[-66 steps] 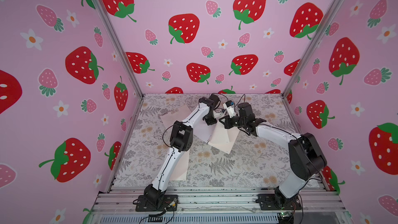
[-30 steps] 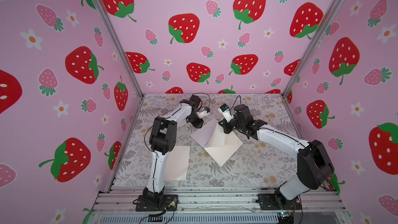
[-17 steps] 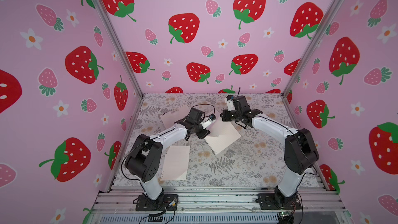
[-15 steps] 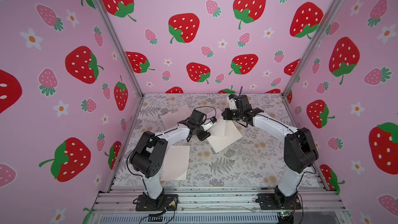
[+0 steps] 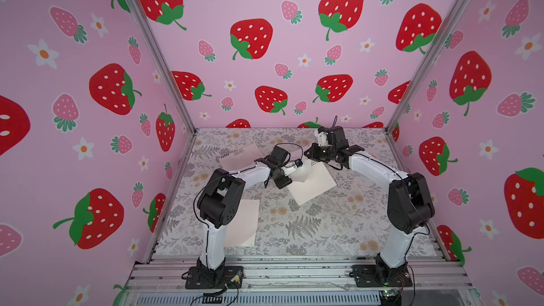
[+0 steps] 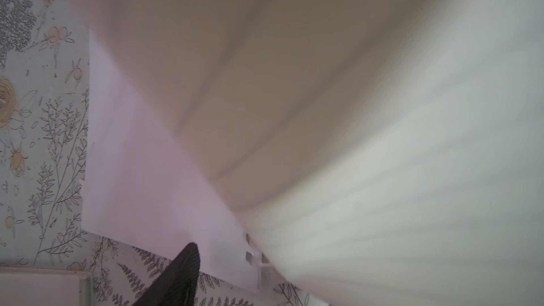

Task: Tear off pages from different notebooks
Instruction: Tear off the paper from the notebook.

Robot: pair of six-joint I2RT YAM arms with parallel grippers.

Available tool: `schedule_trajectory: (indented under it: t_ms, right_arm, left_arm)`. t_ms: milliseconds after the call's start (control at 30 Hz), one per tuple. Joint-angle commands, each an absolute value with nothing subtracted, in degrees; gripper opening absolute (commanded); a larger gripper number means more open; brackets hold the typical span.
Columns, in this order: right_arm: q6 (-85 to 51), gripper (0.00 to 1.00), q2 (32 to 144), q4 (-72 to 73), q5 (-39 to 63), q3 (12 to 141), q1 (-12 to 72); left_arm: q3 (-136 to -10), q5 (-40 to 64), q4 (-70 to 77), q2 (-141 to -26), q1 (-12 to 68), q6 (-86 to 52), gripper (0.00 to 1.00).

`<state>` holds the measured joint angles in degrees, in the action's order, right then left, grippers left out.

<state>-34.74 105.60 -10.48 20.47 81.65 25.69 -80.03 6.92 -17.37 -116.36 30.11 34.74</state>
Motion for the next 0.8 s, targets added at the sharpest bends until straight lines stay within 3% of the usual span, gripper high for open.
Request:
schedule_trajectory:
  t_ms: [0,267,433,600,767]
  right_arm:
    - [-35.94,0.0,106.08,-8.78,25.86,81.12,26.02]
    - [-35.15,0.0,103.8,-8.89,28.07,78.01,24.26]
    - [-32.67,0.0,102.16,-9.26,34.1,75.86,21.82]
    - [-27.51,0.0,101.09,-12.68,36.0,75.51,20.7]
    - [-27.39,0.0,100.72,-13.62,35.34,74.7,20.62]
  left_arm:
    - [-88.45,8.79,-22.7,-120.83,29.89,34.71,0.66]
    - [-108.87,10.54,-38.46,-135.01,30.41,34.42,0.57]
    - [-116.28,13.42,-43.53,-141.71,29.56,32.36,0.41]
    - [-110.33,19.33,-39.82,-134.26,26.99,30.94,0.43]
    - [-99.55,18.03,-33.53,-122.64,24.76,30.01,0.46]
